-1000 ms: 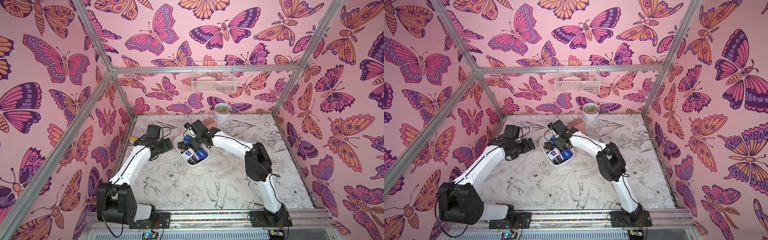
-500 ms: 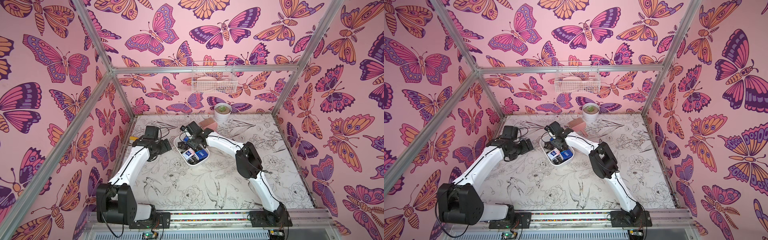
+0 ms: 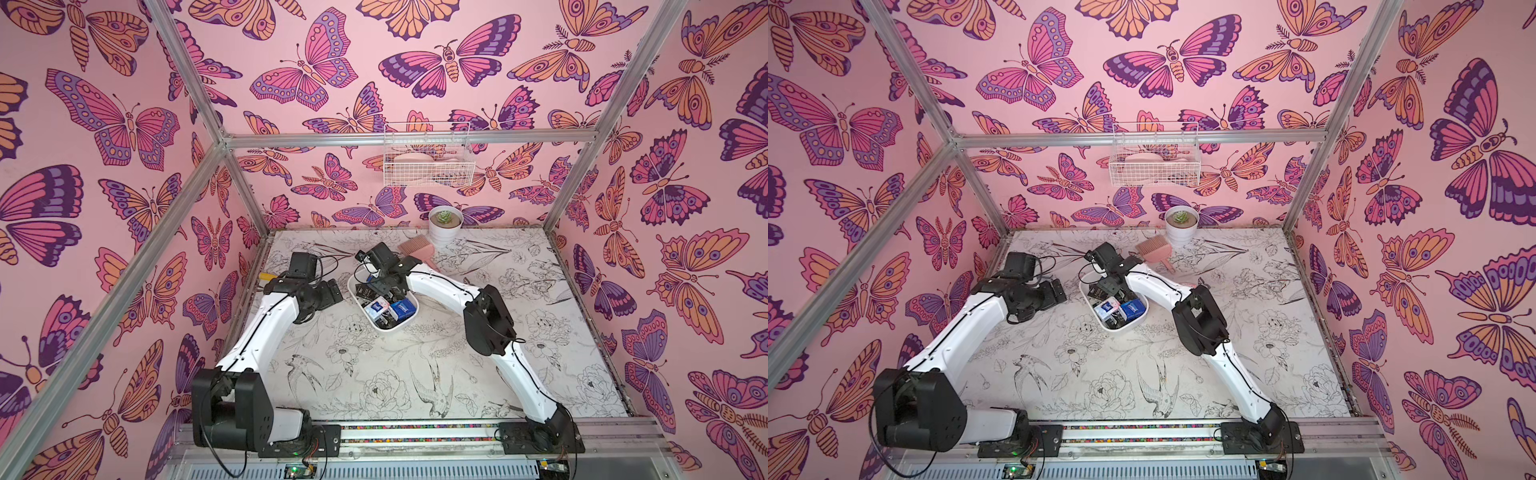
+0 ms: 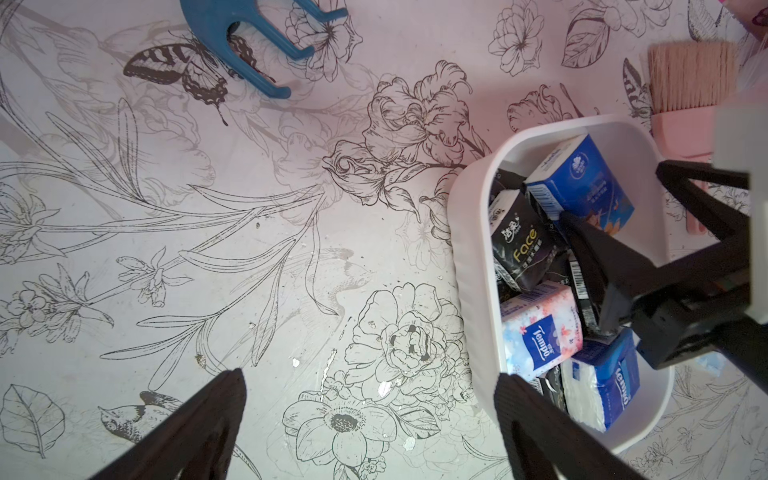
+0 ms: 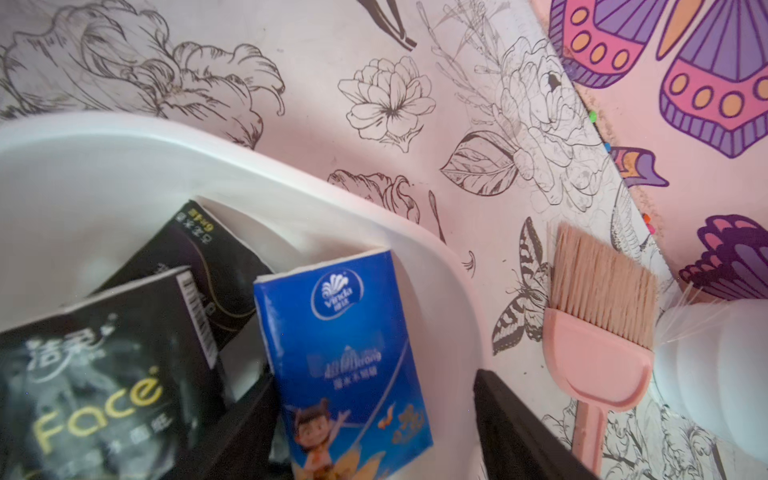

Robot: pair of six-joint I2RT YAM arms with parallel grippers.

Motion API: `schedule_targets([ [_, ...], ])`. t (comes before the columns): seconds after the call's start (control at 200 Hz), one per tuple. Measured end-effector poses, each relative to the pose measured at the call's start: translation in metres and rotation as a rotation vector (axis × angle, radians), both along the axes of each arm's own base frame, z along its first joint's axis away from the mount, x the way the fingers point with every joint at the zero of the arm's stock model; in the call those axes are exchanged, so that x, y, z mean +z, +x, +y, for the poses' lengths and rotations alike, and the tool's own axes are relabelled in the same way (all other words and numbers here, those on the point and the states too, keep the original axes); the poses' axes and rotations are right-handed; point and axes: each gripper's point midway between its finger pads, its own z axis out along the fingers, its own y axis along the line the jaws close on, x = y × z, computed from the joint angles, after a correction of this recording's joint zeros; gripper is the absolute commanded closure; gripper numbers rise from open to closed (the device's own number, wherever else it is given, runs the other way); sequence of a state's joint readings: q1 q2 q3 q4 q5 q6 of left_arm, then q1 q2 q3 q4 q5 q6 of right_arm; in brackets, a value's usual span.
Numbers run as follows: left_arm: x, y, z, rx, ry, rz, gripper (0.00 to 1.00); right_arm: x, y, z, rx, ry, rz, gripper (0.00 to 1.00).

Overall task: Take the pocket tissues out of the storage box
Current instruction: Pick up the pocket tissues from the storage box.

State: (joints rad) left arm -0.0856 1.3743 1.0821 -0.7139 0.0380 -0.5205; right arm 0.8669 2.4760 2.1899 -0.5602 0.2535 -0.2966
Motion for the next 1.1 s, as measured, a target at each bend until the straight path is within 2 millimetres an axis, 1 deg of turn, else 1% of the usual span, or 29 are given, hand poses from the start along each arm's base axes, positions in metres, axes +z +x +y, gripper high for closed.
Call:
schedule_targets([
  [0.1,0.000,0.000,0.001,0.001,0.001,0.001,0.00,-0.015,-0.001,0.000,0.001,-0.023,0.019,0.30],
  [0.17,0.000,0.000,0.001,0.000,0.002,0.002,0.00,-0.021,-0.002,0.000,0.002,-0.029,0.024,0.36],
  [0.235,0.000,0.000,0.002,0.002,0.002,0.002,0.00,-0.020,-0.001,0.001,0.000,-0.025,0.023,0.43],
  [0.396,0.000,0.000,0.003,0.002,0.003,0.001,0.00,-0.020,0.000,-0.001,-0.010,-0.023,0.028,0.54],
  [0.591,0.000,0.000,0.003,0.002,0.003,0.001,0.00,-0.017,-0.001,0.001,-0.022,0.003,0.040,0.64],
  [0.691,0.000,0.000,0.003,0.002,0.003,0.001,0.00,-0.008,-0.003,0.003,-0.020,0.035,0.050,0.66],
  [0.746,0.000,0.000,0.003,0.002,0.003,0.001,0.00,0.000,-0.005,0.004,-0.021,0.057,0.055,0.67],
  [0.886,0.000,0.000,0.003,0.002,0.003,0.001,0.00,0.028,-0.009,0.002,-0.028,0.127,0.069,0.67],
  [1.022,0.000,0.000,0.003,0.002,0.003,0.001,0.00,0.056,-0.012,-0.012,-0.065,0.211,0.101,0.67],
  [1.102,0.000,0.000,0.002,0.002,0.002,0.001,0.00,0.070,-0.012,-0.031,-0.116,0.262,0.129,0.67],
])
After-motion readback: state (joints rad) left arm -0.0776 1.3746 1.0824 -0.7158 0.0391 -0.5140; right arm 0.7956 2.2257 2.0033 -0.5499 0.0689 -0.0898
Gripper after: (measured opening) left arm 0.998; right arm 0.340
